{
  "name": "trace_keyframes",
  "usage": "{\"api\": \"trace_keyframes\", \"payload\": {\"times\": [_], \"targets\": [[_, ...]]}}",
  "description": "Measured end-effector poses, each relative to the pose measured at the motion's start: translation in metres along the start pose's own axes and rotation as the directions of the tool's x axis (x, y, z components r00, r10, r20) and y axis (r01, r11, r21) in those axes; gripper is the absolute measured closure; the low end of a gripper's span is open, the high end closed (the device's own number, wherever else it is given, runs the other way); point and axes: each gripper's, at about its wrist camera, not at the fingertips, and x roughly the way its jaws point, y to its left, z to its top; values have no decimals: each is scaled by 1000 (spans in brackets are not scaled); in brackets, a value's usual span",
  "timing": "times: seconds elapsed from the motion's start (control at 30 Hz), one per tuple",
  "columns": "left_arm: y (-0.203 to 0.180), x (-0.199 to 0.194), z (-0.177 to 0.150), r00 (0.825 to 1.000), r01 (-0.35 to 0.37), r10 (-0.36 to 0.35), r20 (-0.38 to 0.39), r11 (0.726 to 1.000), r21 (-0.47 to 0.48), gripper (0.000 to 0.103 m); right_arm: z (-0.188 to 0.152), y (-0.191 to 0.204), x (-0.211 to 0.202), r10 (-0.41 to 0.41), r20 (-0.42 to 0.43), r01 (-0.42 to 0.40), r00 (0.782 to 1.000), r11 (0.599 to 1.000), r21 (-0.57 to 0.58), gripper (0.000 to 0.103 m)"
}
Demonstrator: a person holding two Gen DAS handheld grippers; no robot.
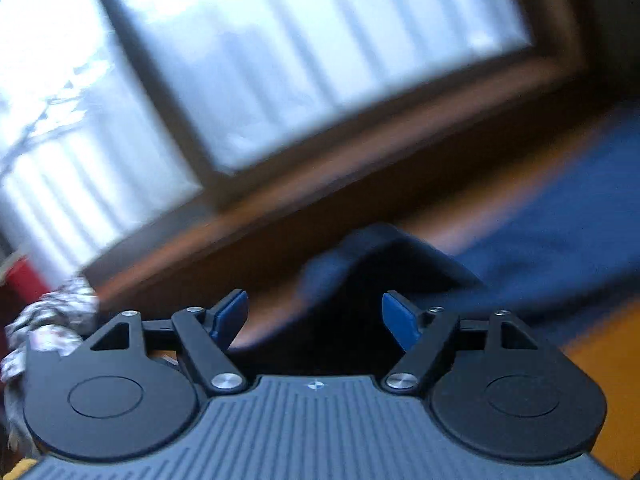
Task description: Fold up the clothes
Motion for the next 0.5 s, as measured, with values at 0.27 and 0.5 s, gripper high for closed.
{"api": "trace_keyframes", "payload": {"times": [0.27, 0.5], "targets": [[65, -47, 23, 999, 44, -44, 9, 906, -420, 97, -17, -30, 5, -71, -57, 72, 996, 997, 26, 27], [82, -22, 26, 986, -142, 96, -133, 905, -401, 92, -16, -22, 37, -7, -84, 2, 996, 998, -65, 27]]}}
